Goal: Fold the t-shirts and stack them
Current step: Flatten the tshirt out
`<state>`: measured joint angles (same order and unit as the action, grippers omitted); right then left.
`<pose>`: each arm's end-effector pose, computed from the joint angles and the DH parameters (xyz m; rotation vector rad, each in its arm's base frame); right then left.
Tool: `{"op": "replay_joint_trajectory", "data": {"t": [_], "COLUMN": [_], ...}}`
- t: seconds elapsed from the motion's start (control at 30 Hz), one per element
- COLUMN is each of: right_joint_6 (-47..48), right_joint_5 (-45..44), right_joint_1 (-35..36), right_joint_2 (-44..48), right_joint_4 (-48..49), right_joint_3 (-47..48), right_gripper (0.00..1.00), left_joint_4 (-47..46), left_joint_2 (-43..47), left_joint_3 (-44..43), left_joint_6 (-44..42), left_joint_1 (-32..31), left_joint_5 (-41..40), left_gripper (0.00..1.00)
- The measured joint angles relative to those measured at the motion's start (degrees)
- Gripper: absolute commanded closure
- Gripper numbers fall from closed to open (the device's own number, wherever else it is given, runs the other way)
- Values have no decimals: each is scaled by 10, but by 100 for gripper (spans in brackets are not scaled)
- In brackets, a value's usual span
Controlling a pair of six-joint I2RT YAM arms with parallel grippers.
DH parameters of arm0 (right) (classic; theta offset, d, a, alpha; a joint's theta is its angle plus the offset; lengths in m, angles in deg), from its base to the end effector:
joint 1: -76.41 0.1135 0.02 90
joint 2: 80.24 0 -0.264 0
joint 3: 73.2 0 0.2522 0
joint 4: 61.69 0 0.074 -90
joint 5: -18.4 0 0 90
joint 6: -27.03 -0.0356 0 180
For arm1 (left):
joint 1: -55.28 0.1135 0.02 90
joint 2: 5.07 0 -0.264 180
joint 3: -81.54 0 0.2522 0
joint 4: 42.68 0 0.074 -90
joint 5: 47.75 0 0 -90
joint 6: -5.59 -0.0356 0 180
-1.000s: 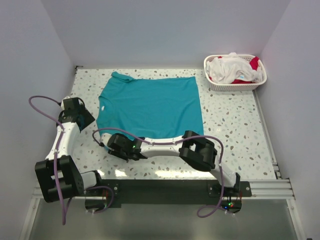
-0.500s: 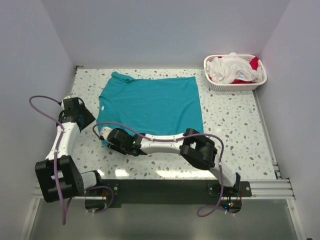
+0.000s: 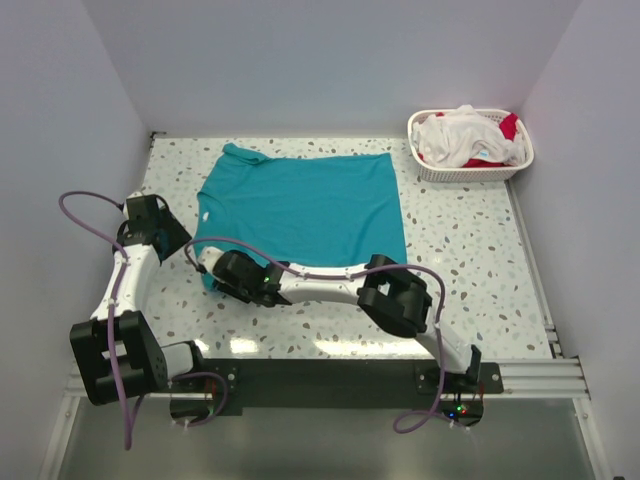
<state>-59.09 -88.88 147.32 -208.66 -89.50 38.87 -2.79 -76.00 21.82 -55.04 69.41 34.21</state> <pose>0.1747 0.4724 0.1741 -1.2829 1.9223 0.2463 0.2410 0.0658 0.2290 -0.9646 2.2536 0.0559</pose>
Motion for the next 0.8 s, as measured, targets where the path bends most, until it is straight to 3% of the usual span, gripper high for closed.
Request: {"op": "replay_joint_trajectory", "data": {"t": [0.17,0.4,0.63,0.8], "right_joint_6": [-2,-8,-19,-37], "right_joint_5": [3,7,49,108], "right_joint_1": [-7,-13,-13,-14], "right_joint_2": [-18,-33,-18,18], "right_joint_4": [-1,1,-24,-74], "right_joint_3": [10,16,16,16], "right_gripper": [65,92,95,90], "left_joint_4": [0,0,0,-1], "left_joint_2": [0,0,-2,-3], "left_joint_3": [0,0,0,0], "left_joint_6": [0,0,0,0], "left_joint_1": [0,0,0,0], "left_joint_5": [3,4,4,4], "left_gripper": [32,32,32,32]}}
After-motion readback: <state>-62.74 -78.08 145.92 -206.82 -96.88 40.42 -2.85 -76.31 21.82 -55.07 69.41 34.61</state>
